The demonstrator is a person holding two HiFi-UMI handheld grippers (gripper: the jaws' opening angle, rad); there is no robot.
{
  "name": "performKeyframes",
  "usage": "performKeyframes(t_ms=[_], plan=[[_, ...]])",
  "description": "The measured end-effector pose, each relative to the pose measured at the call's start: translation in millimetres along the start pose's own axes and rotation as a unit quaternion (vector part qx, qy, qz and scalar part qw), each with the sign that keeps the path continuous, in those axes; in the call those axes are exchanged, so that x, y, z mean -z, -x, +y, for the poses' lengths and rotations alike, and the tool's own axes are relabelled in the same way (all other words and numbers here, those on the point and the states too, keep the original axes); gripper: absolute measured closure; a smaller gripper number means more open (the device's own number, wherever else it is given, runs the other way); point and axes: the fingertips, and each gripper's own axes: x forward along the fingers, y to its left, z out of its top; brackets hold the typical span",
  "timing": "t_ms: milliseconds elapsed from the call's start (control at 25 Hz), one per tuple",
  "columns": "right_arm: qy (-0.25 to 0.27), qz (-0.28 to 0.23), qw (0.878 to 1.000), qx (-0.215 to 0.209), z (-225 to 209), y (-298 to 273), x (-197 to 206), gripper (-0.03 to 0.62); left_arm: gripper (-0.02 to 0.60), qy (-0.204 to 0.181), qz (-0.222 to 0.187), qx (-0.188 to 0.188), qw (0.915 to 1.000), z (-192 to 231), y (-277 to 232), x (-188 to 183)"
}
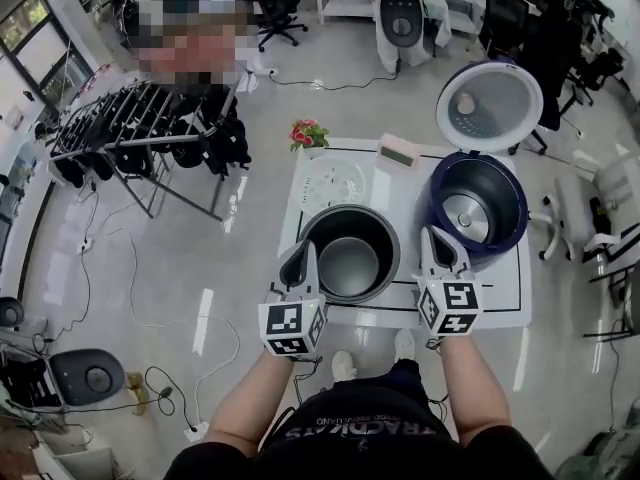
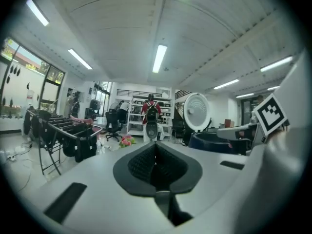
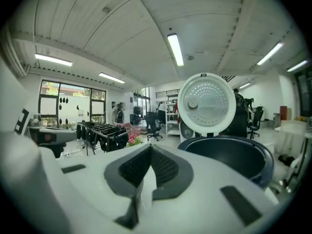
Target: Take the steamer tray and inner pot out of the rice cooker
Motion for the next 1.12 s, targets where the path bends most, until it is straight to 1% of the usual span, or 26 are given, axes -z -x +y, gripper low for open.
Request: performKeyframes(t_ms=[80,160,240,320,400,560,680,840,920,1120], plan=[[-0.006,-0.014,1.000,0.008,-3,19,-14,0.592,0.578,-0.016,-0.008,0.043,0.9989,-23,0,-13],[-0.011,-0.026,0.999,0.022,-8,39,-24,0.592,0.578,-0.039,-0.014,0.081,0.9958,-47,2,-20],[-0.011,-0.037,0.999,0.037,-13,62,-33,0.592,0.580,-0.053,-0.017,0.118,0.9914,-72,4,-25],[-0.007,-0.045,0.998,0.050,-18,85,-41,0.592,0.580,-0.058,-0.017,0.156,0.9860,-97,6,-27],[-0.003,-0.050,0.997,0.062,-23,108,-47,0.592,0.580,-0.058,-0.017,0.184,0.9811,-121,9,-29],[0.004,-0.056,0.995,0.083,-35,148,-56,0.592,0.580,-0.056,-0.015,0.221,0.9736,-159,19,-30],[0.007,-0.056,0.994,0.088,-42,166,-56,0.592,0.580,-0.057,-0.009,0.234,0.9706,-178,28,-26],[0.010,-0.053,0.996,0.077,-51,183,-50,0.592,0.580,-0.052,-0.001,0.235,0.9706,-201,42,-21],[0.008,-0.053,0.997,0.064,-56,192,-44,0.592,0.580,-0.045,0.003,0.226,0.9731,-211,49,-16],[0.001,-0.045,0.999,0.022,-73,216,-24,0.592,0.580,-0.015,0.012,0.189,0.9817,-238,68,-3]])
